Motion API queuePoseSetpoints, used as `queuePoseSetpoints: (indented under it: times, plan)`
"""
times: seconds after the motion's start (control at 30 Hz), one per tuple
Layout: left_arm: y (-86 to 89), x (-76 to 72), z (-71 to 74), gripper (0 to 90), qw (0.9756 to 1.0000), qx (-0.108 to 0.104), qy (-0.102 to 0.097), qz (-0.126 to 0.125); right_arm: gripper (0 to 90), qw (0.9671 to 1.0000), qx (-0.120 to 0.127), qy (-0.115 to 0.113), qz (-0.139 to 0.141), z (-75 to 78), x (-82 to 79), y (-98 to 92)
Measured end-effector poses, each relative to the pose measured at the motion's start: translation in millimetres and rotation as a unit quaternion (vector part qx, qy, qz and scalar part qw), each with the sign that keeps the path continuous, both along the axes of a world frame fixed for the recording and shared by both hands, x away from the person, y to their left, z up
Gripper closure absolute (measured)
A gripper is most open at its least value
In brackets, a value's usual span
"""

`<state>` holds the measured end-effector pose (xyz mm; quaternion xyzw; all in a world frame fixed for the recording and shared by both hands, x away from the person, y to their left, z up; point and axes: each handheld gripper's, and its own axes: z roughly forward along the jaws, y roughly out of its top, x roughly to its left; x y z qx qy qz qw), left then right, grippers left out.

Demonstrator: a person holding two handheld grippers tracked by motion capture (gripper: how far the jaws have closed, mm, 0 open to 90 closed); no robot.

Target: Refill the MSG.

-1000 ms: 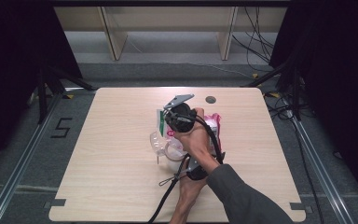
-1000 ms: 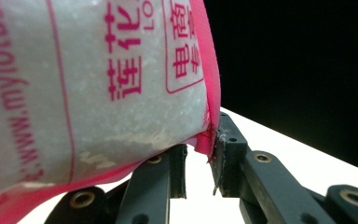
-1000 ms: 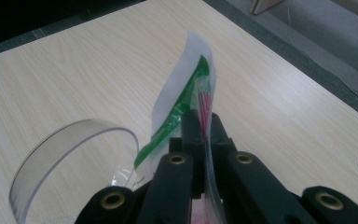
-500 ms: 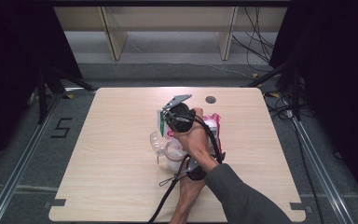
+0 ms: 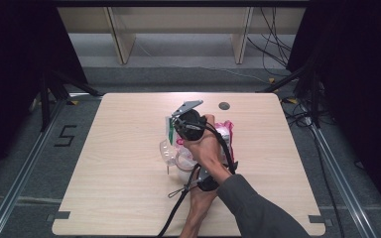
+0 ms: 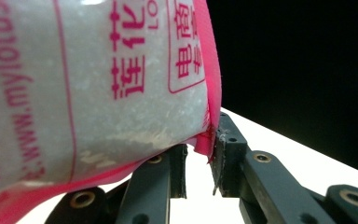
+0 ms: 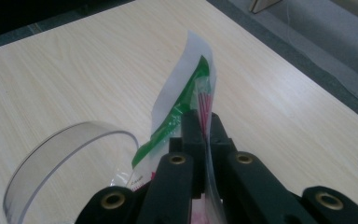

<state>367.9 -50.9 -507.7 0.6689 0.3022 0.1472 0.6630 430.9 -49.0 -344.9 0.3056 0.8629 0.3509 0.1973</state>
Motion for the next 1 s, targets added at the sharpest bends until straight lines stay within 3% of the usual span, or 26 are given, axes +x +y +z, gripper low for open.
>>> queuePoseSetpoints:
  times: [0.13,0.17,0.37,0.4,0.43,0.5,0.6,0.63,0.7,0.73,0.8,0.87,0.9,1.0]
  plan:
    - [1.9,0.9,0.3,77.1,0.9999,0.007,0.005,-0.01,90.0,0.9999,0.008,-0.002,-0.007,2.6,-1.0,-2.1]
    - [1.4,1.3,-0.1,77.2,1.0,0.004,0.003,-0.007,90.0,0.9998,0.01,-0.013,-0.008,2.4,-0.7,-2.5]
    - [-0.1,1.5,-0.4,77.4,1.0,-0.004,0.001,0.006,90.0,0.9998,0.013,-0.01,-0.007,8.1,-3.2,-6.7]
    - [2.0,1.7,0.4,77.4,1.0,0.003,0.007,-0.004,90.0,0.9998,0.017,-0.008,-0.007,8.4,-4.0,-6.8]
    - [2.2,1.8,0.5,77.5,1.0,0.002,0.007,-0.005,90.0,0.9996,0.019,-0.018,-0.01,8.2,-4.0,-6.9]
    - [2.3,1.9,0.5,77.6,0.9999,-0.001,0.009,-0.006,90.0,0.9998,0.016,-0.012,0.0,10.0,-4.1,-7.7]
    - [3.9,2.9,0.2,77.6,0.9997,0.017,0.006,-0.014,90.0,0.9999,0.008,-0.011,-0.002,7.3,-4.4,-4.9]
    - [8.4,4.3,-0.2,77.6,0.9985,0.05,-0.003,-0.022,90.0,1.0,0.001,-0.009,0.0,5.6,-4.7,-3.0]
    - [7.0,4.0,-1.3,77.5,0.9989,0.044,-0.003,-0.012,90.0,0.9999,-0.01,-0.008,0.004,1.1,-4.3,0.9]
    - [9.2,4.4,-0.8,77.5,0.9985,0.052,-0.001,-0.017,90.0,0.9998,-0.012,-0.01,0.007,0.7,-3.4,1.2]
    - [8.4,4.7,-1.2,77.5,0.999,0.042,-0.002,-0.012,90.0,0.9999,-0.002,-0.01,0.001,-0.6,-2.8,2.8]
    - [8.8,4.7,-0.8,77.5,0.999,0.043,-0.002,-0.012,90.0,1.0,-0.006,-0.003,0.002,0.6,-2.6,2.8]
    - [8.9,4.7,-0.6,77.5,0.999,0.042,-0.001,-0.013,90.0,0.9998,-0.007,-0.014,0.009,-0.2,-1.4,3.1]
    - [10.2,5.2,0.2,77.5,0.9987,0.046,0.002,-0.021,90.0,0.9999,-0.006,-0.01,0.007,0.8,-1.9,2.8]
